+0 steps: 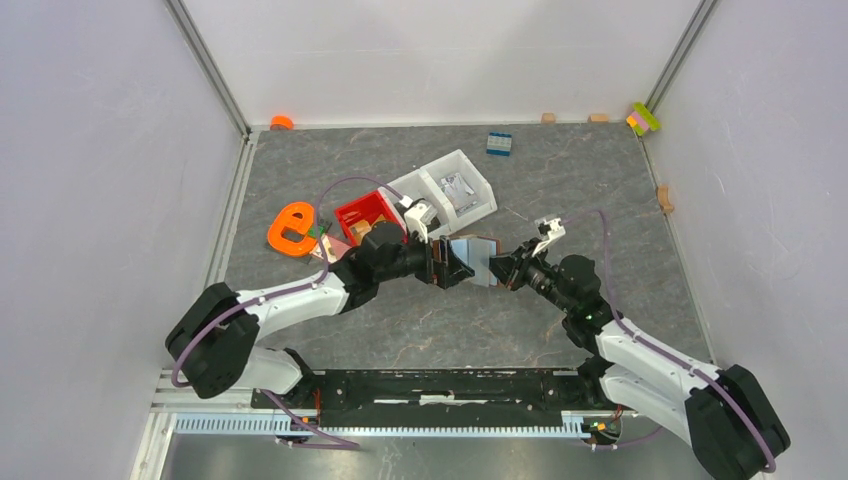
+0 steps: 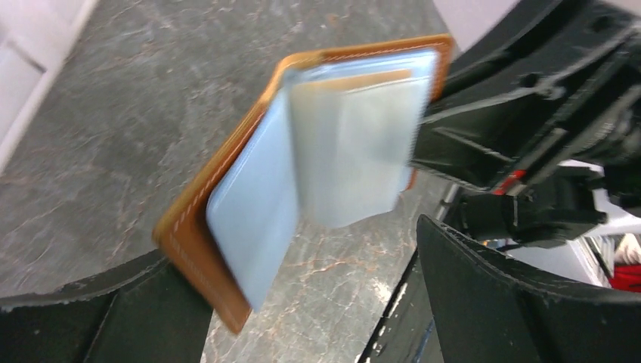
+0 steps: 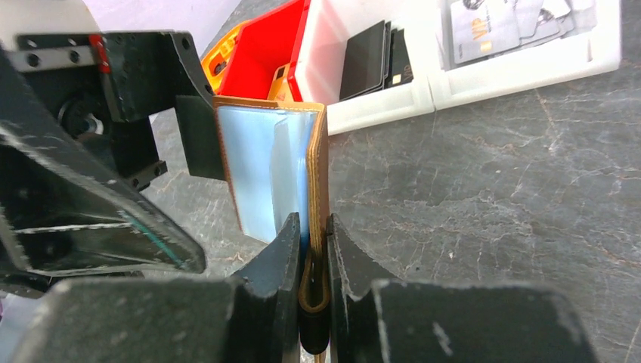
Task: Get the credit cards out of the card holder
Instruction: Remove the credit card from the card holder.
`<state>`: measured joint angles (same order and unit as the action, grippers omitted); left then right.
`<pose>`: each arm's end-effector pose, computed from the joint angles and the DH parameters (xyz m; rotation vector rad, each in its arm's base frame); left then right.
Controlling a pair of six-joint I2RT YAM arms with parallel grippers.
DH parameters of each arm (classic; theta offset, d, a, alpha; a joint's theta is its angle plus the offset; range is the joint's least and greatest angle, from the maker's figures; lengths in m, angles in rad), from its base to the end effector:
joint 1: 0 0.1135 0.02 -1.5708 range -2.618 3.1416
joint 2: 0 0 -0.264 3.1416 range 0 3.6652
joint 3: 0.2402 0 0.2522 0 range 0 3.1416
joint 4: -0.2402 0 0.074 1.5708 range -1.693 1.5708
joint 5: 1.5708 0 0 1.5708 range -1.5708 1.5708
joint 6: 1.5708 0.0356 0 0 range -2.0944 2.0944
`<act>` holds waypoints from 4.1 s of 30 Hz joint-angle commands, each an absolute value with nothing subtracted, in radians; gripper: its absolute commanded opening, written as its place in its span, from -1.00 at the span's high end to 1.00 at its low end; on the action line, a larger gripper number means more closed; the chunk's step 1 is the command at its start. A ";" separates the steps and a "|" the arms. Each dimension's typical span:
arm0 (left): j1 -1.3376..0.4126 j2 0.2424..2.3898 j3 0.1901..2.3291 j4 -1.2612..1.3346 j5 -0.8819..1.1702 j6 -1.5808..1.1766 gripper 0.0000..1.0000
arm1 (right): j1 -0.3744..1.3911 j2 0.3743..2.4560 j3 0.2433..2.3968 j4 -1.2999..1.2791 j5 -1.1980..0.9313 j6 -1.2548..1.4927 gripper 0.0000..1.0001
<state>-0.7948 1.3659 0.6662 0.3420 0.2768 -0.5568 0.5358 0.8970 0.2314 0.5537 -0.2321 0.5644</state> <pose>0.1988 -0.2164 0.2222 0.4483 2.0495 -1.1332 0.1617 0.1056 0.2036 -0.1596 1.7785 1.0065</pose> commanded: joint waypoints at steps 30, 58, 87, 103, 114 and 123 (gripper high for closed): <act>-0.956 1.410 0.823 0.103 -0.100 -0.428 -0.16 | 0.645 0.906 0.234 0.665 -0.075 0.671 1.00; -0.789 1.310 0.690 0.255 0.107 -0.540 -0.79 | 0.646 0.809 0.194 0.721 -0.171 0.549 1.00; -0.788 1.218 0.662 0.432 0.243 -0.484 0.13 | 0.644 0.755 0.140 0.795 -0.161 0.576 0.99; -0.790 1.213 0.636 0.414 0.114 -0.552 0.95 | 0.644 0.816 0.186 0.730 -0.163 0.552 0.09; -0.781 1.212 0.649 0.383 0.111 -0.559 0.96 | 0.644 0.857 0.196 0.731 -0.190 0.545 0.34; -0.773 1.235 0.672 0.332 0.086 -0.562 0.96 | 0.644 0.817 0.186 0.703 -0.148 0.525 0.43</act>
<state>-0.7803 1.2346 0.6285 0.3218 0.1066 -0.5335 0.6449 0.8436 0.1589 0.6960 -0.1753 0.5476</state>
